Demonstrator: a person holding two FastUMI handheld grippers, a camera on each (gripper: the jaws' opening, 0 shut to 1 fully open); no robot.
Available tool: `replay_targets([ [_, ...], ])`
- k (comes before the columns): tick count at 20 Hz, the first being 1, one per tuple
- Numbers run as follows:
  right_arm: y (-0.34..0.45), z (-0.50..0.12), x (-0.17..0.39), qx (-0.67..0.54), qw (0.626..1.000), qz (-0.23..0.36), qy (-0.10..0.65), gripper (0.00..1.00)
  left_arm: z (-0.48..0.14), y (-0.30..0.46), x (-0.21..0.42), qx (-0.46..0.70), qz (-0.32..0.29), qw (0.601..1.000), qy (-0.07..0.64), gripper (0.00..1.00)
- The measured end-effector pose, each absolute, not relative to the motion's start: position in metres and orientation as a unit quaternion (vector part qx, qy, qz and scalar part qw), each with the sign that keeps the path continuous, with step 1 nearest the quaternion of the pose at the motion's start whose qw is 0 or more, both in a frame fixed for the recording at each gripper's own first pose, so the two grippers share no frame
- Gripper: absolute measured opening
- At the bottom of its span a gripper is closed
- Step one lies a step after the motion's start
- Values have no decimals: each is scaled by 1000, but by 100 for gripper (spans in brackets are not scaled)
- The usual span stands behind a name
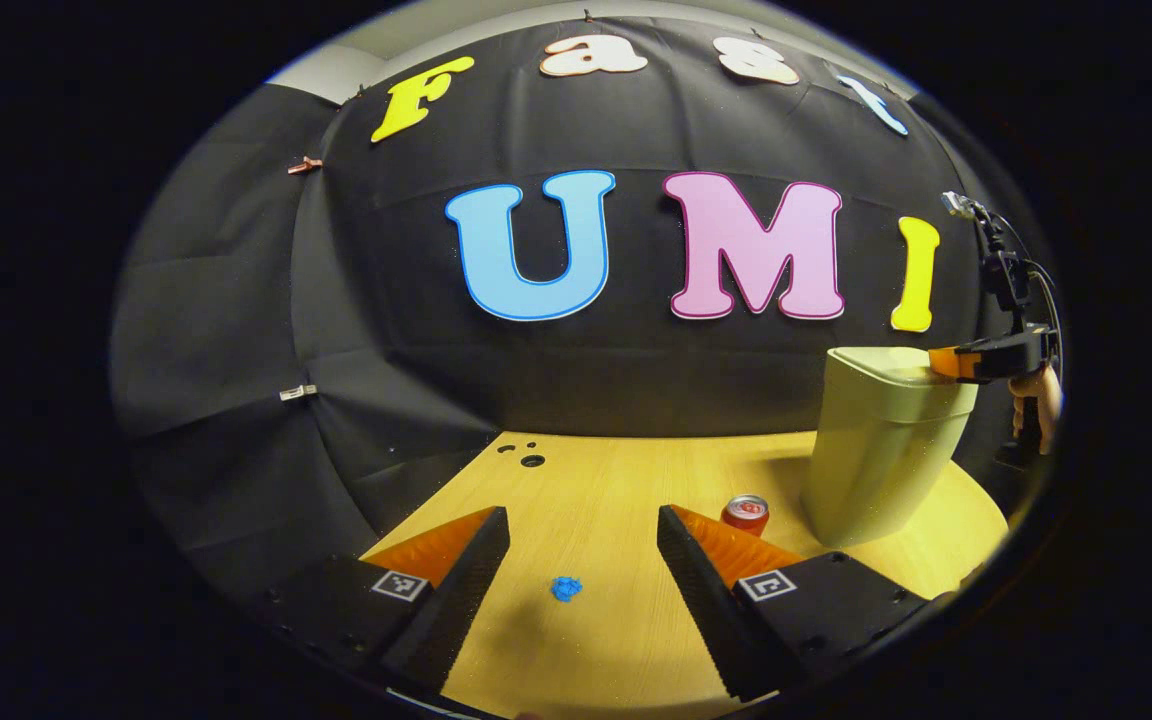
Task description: Press the lid of the desktop garbage bin to open it, pick up the crumpled paper on the desktop and throw it into the bin, then pick up the pop can on the desktop and drop it into the bin, and finally close the garbage bin lid.
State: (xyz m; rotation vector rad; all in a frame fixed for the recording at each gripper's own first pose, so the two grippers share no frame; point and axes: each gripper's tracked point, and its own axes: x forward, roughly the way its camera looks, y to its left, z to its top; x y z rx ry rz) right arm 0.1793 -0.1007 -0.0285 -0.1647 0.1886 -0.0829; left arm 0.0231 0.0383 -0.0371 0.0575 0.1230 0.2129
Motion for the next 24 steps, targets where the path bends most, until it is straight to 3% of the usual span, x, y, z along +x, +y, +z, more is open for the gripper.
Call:
replay_targets([
  [9, -78, 28, 141, -93, 994, -51, 38, 7, -40, 61, 15, 24, 77, 996, 48, 97],
  [13, -64, 23, 112, -52, 996, -54, 51, 5, -59, 79, 16, 18, 58, 996, 63, 100],
  [14, -61, 20, 104, -41, 996, -55, 54, 5, -64, 84, 17, 17, 54, 996, 68, 96],
  [20, -42, -10, 61, -30, 994, -59, 81, 5, -99, 110, 30, 16, 33, 995, 98, 97],
  [23, -30, -26, 41, -31, 994, -48, 97, 10, -119, 116, 38, 19, 28, 993, 115, 97],
  [24, -27, -34, 36, -33, 993, -47, 105, 17, -126, 116, 42, 21, 27, 992, 122, 97],
])
